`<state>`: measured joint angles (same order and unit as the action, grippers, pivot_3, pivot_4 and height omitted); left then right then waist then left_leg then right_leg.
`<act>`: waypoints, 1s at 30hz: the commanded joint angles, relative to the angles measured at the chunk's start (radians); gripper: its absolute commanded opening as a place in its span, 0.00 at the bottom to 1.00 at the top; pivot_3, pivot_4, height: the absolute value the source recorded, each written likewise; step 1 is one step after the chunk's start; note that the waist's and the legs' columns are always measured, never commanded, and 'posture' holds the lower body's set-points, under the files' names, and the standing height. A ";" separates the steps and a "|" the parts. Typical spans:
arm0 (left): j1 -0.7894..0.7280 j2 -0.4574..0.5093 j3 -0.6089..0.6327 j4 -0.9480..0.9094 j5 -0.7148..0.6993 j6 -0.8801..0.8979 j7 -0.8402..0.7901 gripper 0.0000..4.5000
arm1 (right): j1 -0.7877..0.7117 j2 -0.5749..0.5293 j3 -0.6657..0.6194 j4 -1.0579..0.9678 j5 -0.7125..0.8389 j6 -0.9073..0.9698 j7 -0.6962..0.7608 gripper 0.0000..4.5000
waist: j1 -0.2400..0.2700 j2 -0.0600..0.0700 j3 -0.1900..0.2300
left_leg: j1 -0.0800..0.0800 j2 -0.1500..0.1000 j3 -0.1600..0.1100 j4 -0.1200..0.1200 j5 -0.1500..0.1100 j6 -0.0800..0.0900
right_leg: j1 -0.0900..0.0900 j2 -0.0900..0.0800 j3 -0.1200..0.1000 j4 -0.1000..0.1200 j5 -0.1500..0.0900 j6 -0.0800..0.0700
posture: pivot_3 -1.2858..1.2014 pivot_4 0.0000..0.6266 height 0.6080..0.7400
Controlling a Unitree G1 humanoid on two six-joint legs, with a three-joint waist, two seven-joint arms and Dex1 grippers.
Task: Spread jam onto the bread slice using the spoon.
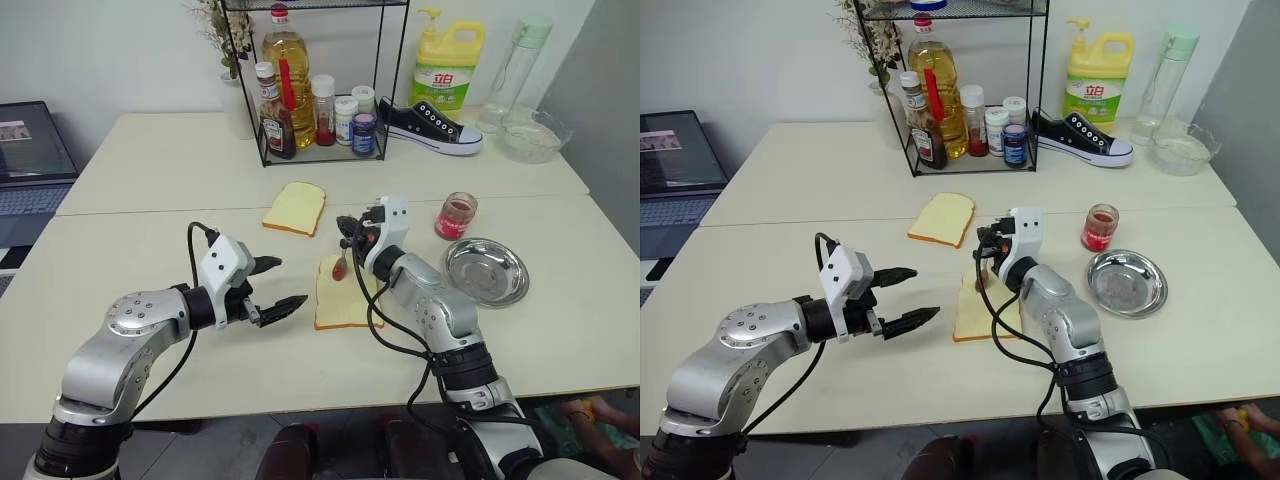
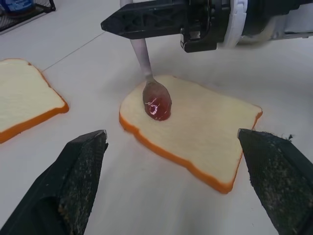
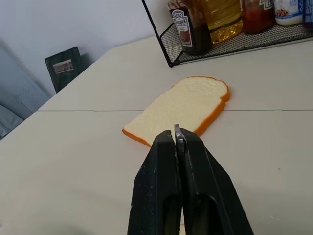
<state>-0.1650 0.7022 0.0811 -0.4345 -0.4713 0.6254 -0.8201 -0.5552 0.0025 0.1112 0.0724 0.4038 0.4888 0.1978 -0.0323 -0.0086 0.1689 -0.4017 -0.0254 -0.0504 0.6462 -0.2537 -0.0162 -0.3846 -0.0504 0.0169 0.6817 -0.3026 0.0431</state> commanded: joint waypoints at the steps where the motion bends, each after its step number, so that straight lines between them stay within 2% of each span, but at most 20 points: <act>1: -0.024 0.007 0.000 0.000 -0.011 -0.012 -0.011 1.00 | 0.008 -0.033 -0.033 -0.071 -0.014 0.010 0.011 0.01 | 0.001 0.000 0.000 | 0.000 0.000 0.000 0.000 0.000 0.000 | 0.000 0.000 0.000 0.000 0.000 0.000 | 0.52 0.24 1.00; 7: -0.046 0.007 -0.011 0.014 -0.009 -0.014 -0.023 1.00 | 0.037 -0.079 -0.080 -0.178 0.027 0.092 0.008 0.01 | 0.003 0.000 0.000 | 0.000 0.000 0.000 0.000 0.000 0.000 | 0.000 0.000 0.000 0.000 0.000 0.000 | 0.52 0.24 1.00; 16: -0.071 0.004 -0.023 0.032 -0.004 -0.018 -0.033 1.00 | 0.052 -0.065 -0.114 -0.232 0.042 0.152 0.007 0.01 | 0.001 0.000 0.000 | 0.000 0.000 0.000 0.000 0.000 0.000 | 0.000 0.000 0.000 0.000 0.000 0.000 | 0.52 0.24 1.00; 18: -0.070 0.006 -0.024 0.031 -0.007 -0.017 -0.035 1.00 | 0.038 -0.031 -0.157 -0.244 0.099 0.187 -0.010 0.01 | 0.001 0.000 0.000 | 0.000 0.000 0.000 0.000 0.000 0.000 | 0.000 0.000 0.000 0.000 0.000 0.000 | 0.52 0.24 1.00; 20: -0.060 0.019 -0.024 0.019 -0.018 -0.011 -0.054 1.00 | 0.016 0.050 -0.248 -0.279 0.267 0.278 -0.066 0.01 | 0.001 0.000 0.000 | 0.000 0.000 0.000 0.000 0.000 0.000 | 0.000 0.000 0.000 0.000 0.000 0.000 | 0.52 0.24 1.00; 22: -0.037 0.036 -0.027 -0.006 -0.029 -0.014 -0.087 1.00 | 0.014 0.085 -0.277 -0.303 0.346 0.343 -0.087 0.01 | -0.001 0.000 0.000 | 0.000 0.000 0.000 -0.001 0.000 0.000 | 0.000 0.000 0.000 0.000 0.000 0.000 | 0.52 0.24 1.00; 25: 0.010 0.071 -0.027 -0.052 -0.055 -0.017 -0.149 1.00 | 0.034 0.087 -0.257 -0.325 0.364 0.392 -0.098 0.01 | -0.002 0.000 0.000 | 0.000 0.001 0.000 -0.001 0.000 0.000 | 0.000 0.000 0.001 0.000 0.000 0.000 | 0.52 0.24 1.00; 30: 0.078 0.136 -0.006 -0.092 -0.081 -0.018 -0.221 1.00 | 0.074 0.063 -0.144 -0.327 0.305 0.392 -0.058 0.01 | -0.002 0.000 0.000 | 0.000 0.000 0.000 -0.001 0.000 0.000 | 0.000 0.000 0.001 0.000 0.000 0.000 | 0.52 0.24 1.00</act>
<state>-0.0954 0.8212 0.0476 -0.4850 -0.5296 0.6224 -1.0189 -0.4749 0.0691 -0.0718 -0.2187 0.7192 0.8936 0.1105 -0.0339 -0.0087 0.1689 -0.4017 -0.0250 -0.0507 0.6455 -0.2536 -0.0163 -0.3848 -0.0508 0.0180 0.6814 -0.3026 0.0429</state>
